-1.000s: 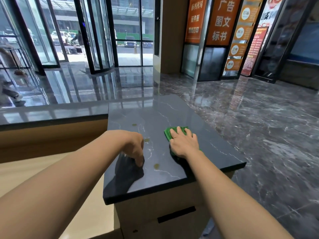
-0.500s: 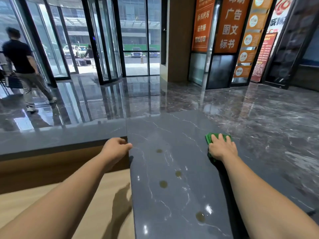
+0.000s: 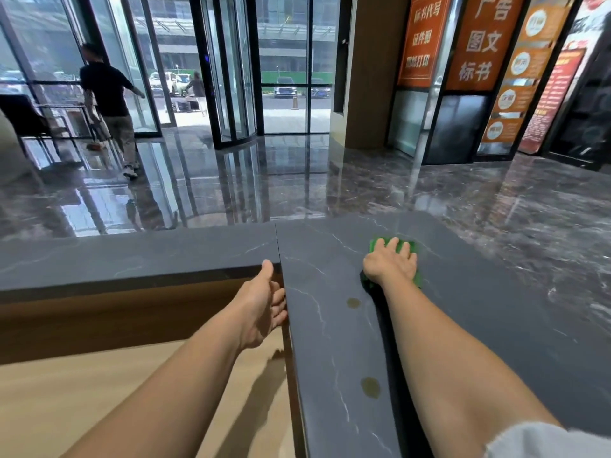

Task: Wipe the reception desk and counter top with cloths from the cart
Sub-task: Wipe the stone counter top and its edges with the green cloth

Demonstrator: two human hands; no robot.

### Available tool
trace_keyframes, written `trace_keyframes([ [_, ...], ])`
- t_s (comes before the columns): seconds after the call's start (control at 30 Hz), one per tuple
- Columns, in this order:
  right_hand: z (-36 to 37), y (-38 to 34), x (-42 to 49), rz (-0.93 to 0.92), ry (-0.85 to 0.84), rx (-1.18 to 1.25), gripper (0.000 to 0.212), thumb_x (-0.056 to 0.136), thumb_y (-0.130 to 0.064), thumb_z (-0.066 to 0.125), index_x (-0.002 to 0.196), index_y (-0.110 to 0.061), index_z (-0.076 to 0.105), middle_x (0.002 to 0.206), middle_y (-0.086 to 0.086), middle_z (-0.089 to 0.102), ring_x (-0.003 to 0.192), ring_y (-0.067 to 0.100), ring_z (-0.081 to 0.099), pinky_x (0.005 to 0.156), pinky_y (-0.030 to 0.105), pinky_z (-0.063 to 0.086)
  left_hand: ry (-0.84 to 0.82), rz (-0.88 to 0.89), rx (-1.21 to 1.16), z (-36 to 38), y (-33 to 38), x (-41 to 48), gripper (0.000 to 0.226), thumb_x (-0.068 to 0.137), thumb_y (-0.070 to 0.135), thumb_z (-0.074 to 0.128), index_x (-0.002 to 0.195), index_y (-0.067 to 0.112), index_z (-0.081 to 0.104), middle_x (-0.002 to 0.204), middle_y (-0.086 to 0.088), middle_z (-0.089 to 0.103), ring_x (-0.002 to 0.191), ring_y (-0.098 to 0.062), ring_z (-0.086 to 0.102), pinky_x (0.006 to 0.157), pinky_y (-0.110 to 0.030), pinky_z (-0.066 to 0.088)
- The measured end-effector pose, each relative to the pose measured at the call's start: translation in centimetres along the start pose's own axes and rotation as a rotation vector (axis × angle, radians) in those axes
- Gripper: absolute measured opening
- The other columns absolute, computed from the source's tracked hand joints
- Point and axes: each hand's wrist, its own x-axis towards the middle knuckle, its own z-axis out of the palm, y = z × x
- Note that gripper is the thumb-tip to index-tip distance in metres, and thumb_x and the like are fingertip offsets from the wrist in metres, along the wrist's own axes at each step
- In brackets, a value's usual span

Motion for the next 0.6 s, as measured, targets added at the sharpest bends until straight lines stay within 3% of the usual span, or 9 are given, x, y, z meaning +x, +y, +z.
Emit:
trace_keyframes([
  [0.07,0.9,-4.3,-0.9,-0.143,0.007,-0.010,0.058,0.100,-0.024,0.025,0.156,-0.018,0.013,0.164,0.008,0.001,0.150,0.032,0.001,0.120,0.046,0.004,-0.031,-0.011,0.012,-0.3,0.0,0.4,0.071,0.098,0.056,0.029,0.148,0.006,0.024,0.147,-0.013,0.043,0.138,-0.028,0.037,0.116,-0.045,0.029],
  [0.1,1.4,-6.5,-1.8,-0.231,0.008,-0.012,0.057,0.100,-0.025,0.026,0.156,-0.018,0.014,0.164,0.008,0.002,0.150,0.032,0.001,0.120,0.046,0.004,-0.043,-0.019,0.006,-0.5,0.1,0.7,0.068,0.098,0.057,0.027,0.140,0.005,0.036,0.131,-0.012,0.057,0.129,-0.024,0.047,0.113,-0.044,0.035],
  [0.17,2.5,-10.4,-3.9,-0.407,-0.006,-0.006,0.059,0.100,-0.026,0.029,0.156,-0.019,0.014,0.164,0.008,0.002,0.150,0.031,0.001,0.121,0.047,0.004,-0.015,-0.041,0.012,-1.0,0.2,1.5,0.061,0.096,0.063,0.023,0.101,0.012,0.055,0.082,-0.003,0.052,0.084,-0.013,0.054,0.088,-0.038,0.050],
  [0.2,2.9,-11.6,-5.0,-0.475,-0.015,-0.002,0.060,0.099,-0.028,0.031,0.156,-0.020,0.013,0.164,0.009,0.002,0.150,0.031,0.001,0.121,0.047,0.004,0.002,-0.049,0.015,-1.3,0.3,1.7,0.063,0.094,0.067,0.021,0.092,0.015,0.055,0.074,-0.001,0.042,0.068,-0.012,0.046,0.076,-0.035,0.050],
  [0.27,3.2,-12.5,-6.1,-0.567,-0.031,0.000,0.062,0.100,-0.032,0.033,0.156,-0.020,0.010,0.164,0.009,0.000,0.150,0.030,-0.001,0.121,0.046,0.003,0.031,-0.042,0.025,-1.7,0.3,2.3,0.076,0.091,0.072,0.017,0.106,0.010,0.057,0.089,-0.003,0.058,0.077,-0.017,0.056,0.076,-0.037,0.049],
  [0.3,3.2,-12.2,-6.1,-0.607,-0.045,-0.003,0.061,0.101,-0.032,0.032,0.156,-0.021,0.009,0.164,0.008,0.000,0.150,0.029,-0.001,0.121,0.045,0.004,0.050,-0.051,0.021,-1.8,0.4,2.6,0.083,0.090,0.073,0.016,0.122,0.007,0.054,0.116,-0.007,0.064,0.102,-0.022,0.061,0.084,-0.040,0.050],
  [0.37,2.8,-10.6,-5.3,-0.697,-0.071,-0.021,0.058,0.102,-0.030,0.029,0.156,-0.024,0.010,0.164,0.005,0.003,0.150,0.026,0.002,0.122,0.043,0.006,0.097,-0.066,0.021,-1.0,0.7,2.1,0.086,0.090,0.073,0.018,0.145,0.010,0.037,0.146,-0.012,0.045,0.132,-0.028,0.046,0.096,-0.044,0.046],
  [0.47,2.1,-6.9,-3.3,-0.718,-0.089,-0.042,0.056,0.101,-0.029,0.027,0.156,-0.028,0.012,0.164,0.000,0.006,0.150,0.021,0.006,0.122,0.041,0.010,0.146,-0.051,0.036,0.4,1.1,1.3,0.084,0.091,0.072,0.021,0.147,0.011,0.034,0.143,-0.011,0.049,0.121,-0.026,0.053,0.092,-0.042,0.047],
  [0.6,0.3,-0.8,-1.4,-0.558,-0.061,-0.041,0.056,0.102,-0.027,0.027,0.156,-0.027,0.013,0.164,-0.001,0.006,0.151,0.019,0.005,0.122,0.033,0.006,0.157,-0.031,0.058,0.8,1.3,0.9,0.085,0.090,0.073,0.024,0.147,0.012,0.034,0.144,-0.011,0.047,0.126,-0.028,0.049,0.092,-0.043,0.045],
])
